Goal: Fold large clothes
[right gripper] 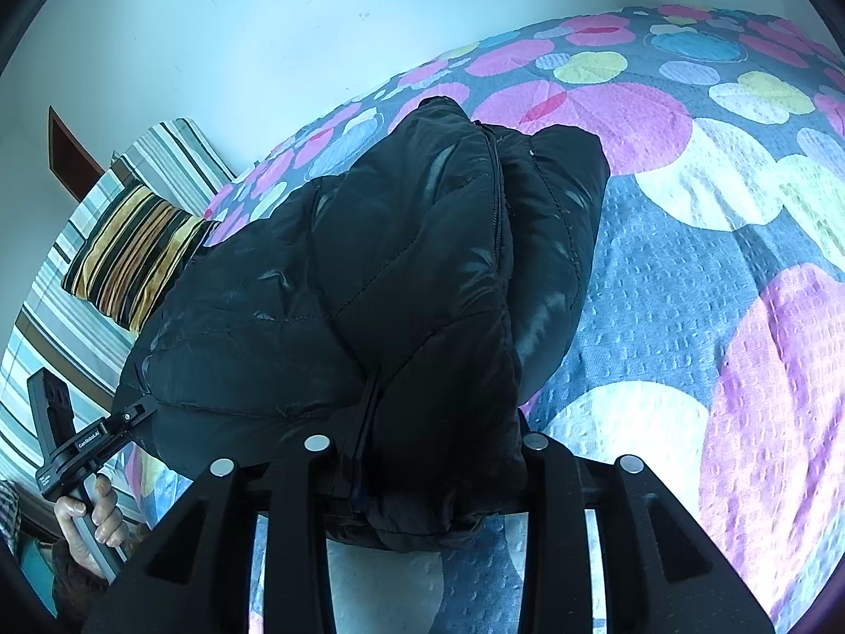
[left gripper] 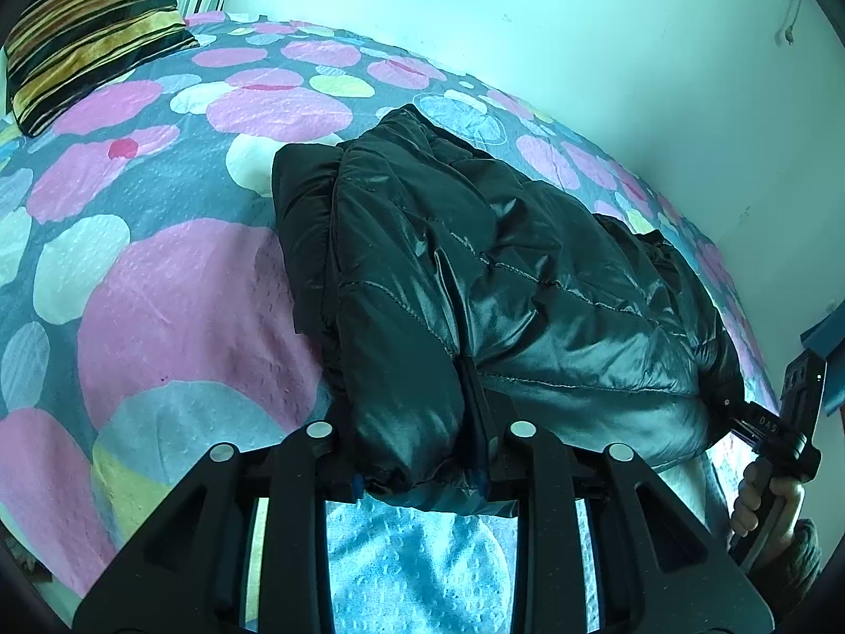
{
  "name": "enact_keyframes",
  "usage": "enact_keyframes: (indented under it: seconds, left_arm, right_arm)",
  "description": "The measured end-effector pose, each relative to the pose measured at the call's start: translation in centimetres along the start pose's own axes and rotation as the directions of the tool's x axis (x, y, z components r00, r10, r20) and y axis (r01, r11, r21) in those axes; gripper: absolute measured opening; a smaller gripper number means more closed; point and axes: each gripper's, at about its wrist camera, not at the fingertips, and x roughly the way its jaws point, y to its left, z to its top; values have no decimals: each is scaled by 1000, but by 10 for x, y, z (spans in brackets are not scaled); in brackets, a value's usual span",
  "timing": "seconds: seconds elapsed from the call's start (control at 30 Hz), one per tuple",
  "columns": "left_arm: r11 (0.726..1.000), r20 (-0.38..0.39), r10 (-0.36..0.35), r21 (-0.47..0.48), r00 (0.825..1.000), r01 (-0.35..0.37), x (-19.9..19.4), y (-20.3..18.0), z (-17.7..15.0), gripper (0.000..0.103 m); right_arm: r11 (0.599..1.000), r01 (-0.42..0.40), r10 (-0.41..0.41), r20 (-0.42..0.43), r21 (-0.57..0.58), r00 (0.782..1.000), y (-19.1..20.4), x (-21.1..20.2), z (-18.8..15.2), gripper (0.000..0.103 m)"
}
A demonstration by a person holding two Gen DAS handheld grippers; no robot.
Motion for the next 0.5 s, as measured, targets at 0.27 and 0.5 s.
enact_keyframes:
  seconds: [0.27, 0.5]
  left_arm:
    - [999, 6, -10, -50, 1000, 11, -7, 15, 1, 60]
    - [997, 13, -18, -73, 1000, 19, -14, 30, 1, 70]
  right_arm:
    - [999, 21, -20, -15, 41, 1000, -8, -11, 4, 55]
    - [997, 58, -57, -19, 49, 998, -12, -33, 9, 55]
